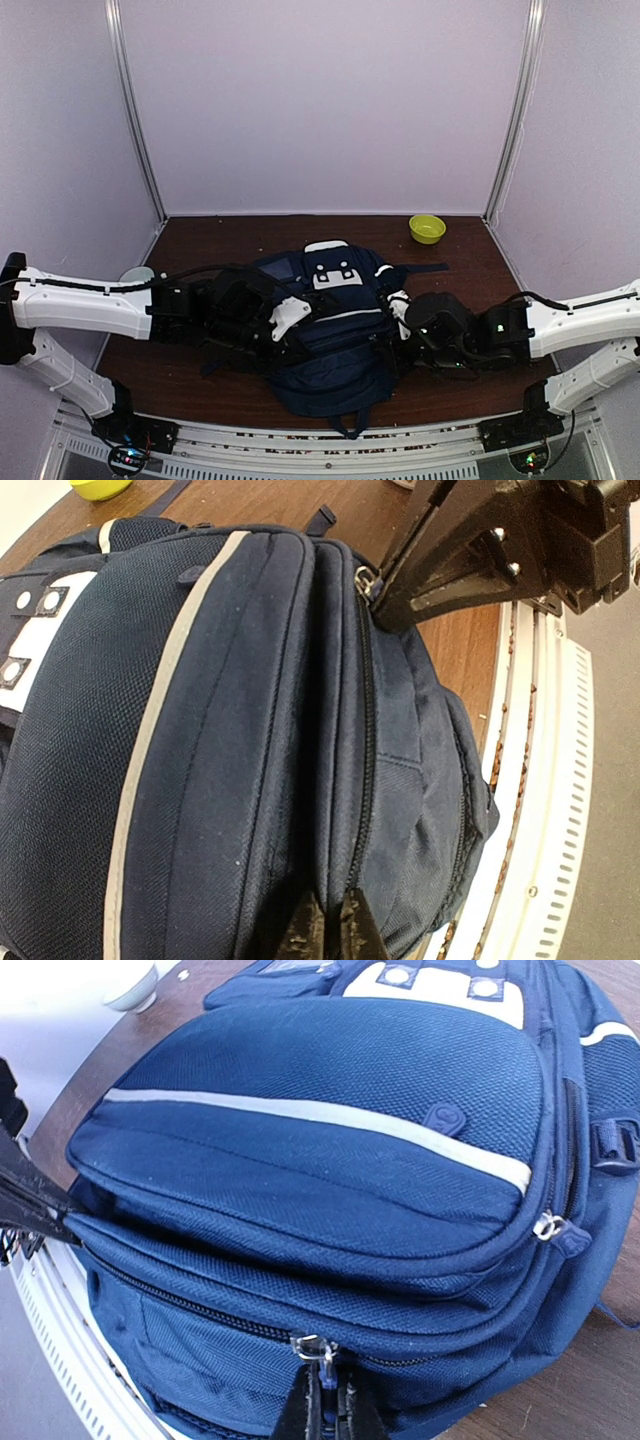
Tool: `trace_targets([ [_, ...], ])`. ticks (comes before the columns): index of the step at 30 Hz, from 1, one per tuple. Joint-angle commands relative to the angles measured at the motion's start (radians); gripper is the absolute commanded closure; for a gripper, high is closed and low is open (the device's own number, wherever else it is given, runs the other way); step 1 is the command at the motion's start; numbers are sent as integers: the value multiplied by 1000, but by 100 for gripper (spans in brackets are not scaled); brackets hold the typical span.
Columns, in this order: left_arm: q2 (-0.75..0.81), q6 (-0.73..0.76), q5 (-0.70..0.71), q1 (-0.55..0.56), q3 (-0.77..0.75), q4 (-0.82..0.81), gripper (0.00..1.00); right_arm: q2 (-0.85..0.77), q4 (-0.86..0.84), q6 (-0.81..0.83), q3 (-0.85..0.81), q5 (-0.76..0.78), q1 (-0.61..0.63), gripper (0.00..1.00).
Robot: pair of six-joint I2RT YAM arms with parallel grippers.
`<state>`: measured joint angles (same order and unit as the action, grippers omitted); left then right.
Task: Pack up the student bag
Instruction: Zip the student bag into the second largest pocket of the bag.
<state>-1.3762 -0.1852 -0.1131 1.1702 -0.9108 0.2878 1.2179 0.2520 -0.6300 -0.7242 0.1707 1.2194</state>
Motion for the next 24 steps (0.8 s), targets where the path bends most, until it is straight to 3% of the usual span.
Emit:
trace_targets([
  [1,57,16,-39,-3,21,-22,100,17,6,47,5,-13,-23,100],
  [8,44,22,-40,-1,15,-28,97,42,-52,86,13,-87,-23,100],
  [20,83,34,-30,1,-4,-26,68,6,-112,117,48,-149,-24,100],
  [24,91,40,-9,14,-19,-17,63,5,-128,121,46,-166,-20,100],
])
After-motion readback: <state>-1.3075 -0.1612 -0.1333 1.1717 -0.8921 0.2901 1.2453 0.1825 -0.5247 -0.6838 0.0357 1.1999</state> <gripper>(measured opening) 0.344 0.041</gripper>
